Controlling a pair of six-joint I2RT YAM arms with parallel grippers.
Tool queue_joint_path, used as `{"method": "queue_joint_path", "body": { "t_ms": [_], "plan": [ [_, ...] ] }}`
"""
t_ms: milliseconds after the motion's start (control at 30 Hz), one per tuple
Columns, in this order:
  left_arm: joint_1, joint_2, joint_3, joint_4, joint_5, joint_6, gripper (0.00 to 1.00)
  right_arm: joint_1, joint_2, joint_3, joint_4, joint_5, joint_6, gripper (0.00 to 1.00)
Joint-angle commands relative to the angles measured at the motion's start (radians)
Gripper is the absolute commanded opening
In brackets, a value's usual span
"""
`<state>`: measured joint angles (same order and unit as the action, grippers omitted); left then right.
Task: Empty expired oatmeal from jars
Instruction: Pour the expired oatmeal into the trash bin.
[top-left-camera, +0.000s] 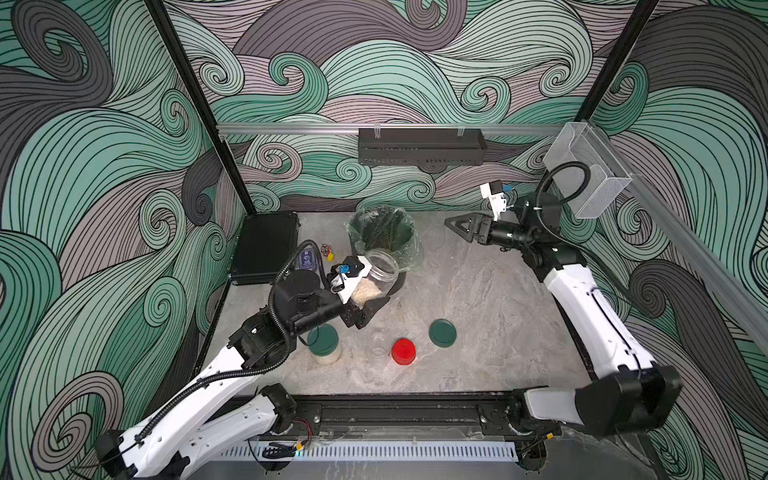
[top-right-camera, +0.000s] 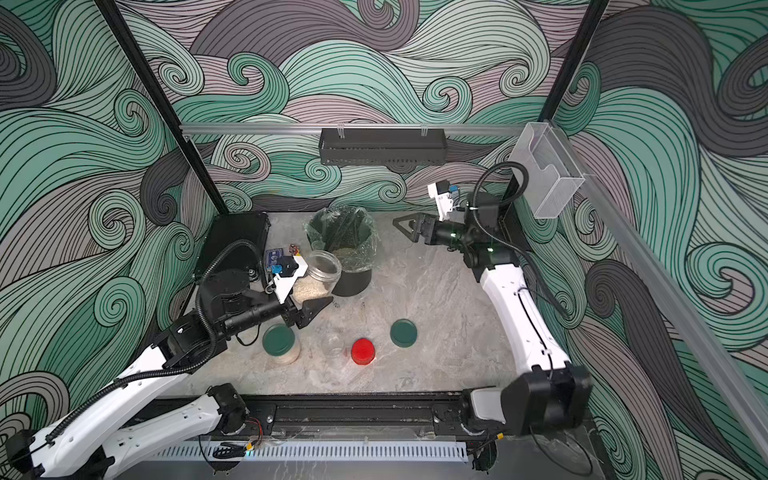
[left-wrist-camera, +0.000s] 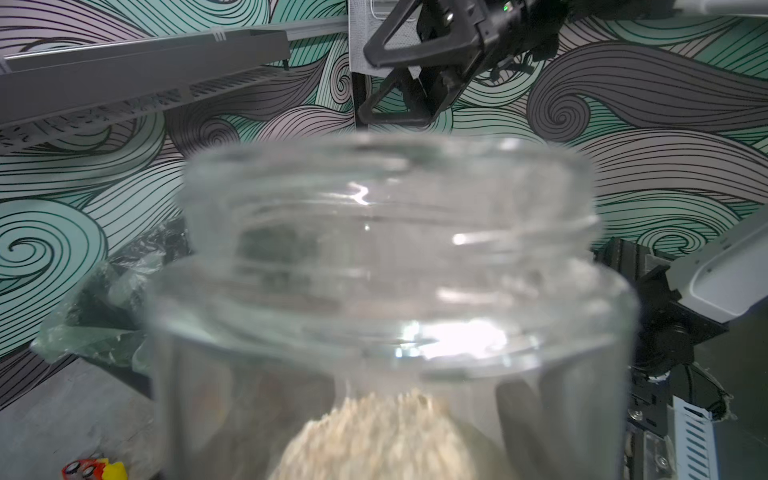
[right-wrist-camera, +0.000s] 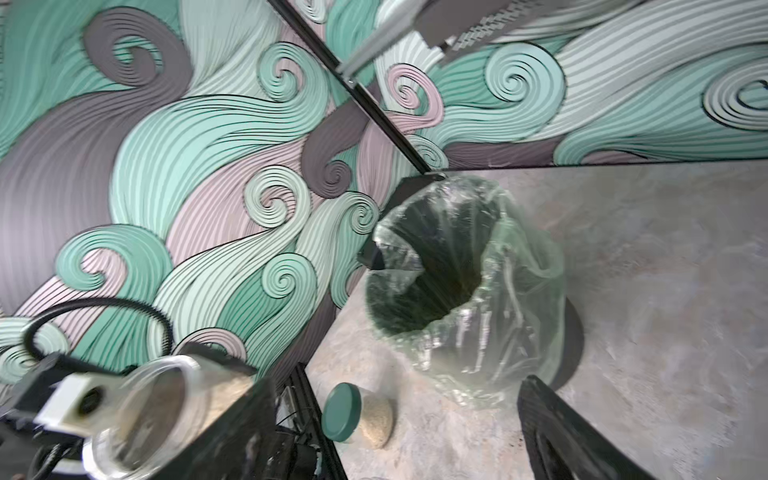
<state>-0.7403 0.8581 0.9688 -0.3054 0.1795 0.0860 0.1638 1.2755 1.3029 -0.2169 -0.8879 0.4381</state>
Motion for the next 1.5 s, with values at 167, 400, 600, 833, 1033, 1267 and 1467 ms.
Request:
{"method": "queue_joint_path", "body": {
  "t_ms": [167,400,600,833,1033,1267,1467],
  "plan": [
    [0.016,0.086,0.136,0.093,0.158,-0.016,0.37,0.247,-0.169,-0.137,0.161,-0.070,-0.031,0.99],
    [0.016,0.091,0.139,0.140,0.261,-0.041,0.38,0.359,-0.226,-0.243,0.296,-0.062,-0.034,0.99],
    [0.016,0.093,0.136,0.158,0.315,-0.060,0.38,0.437,-0.176,-0.238,0.374,-0.046,-0.016,0.99],
    [0.016,0.097,0.136,0.165,0.343,-0.069,0.39,0.517,-0.100,-0.202,0.416,-0.005,-0.035,0.99],
    [0.016,0.093,0.130,0.160,0.357,-0.071,0.41,0.549,-0.058,-0.186,0.462,0.017,-0.015,0.99],
    [0.015,0.085,0.122,0.159,0.362,-0.069,0.41,0.574,-0.039,-0.183,0.510,0.064,0.028,0.99],
    [0.016,0.076,0.117,0.161,0.344,-0.066,0.42,0.580,-0.053,-0.210,0.561,0.098,0.062,0.83]
  ]
}}
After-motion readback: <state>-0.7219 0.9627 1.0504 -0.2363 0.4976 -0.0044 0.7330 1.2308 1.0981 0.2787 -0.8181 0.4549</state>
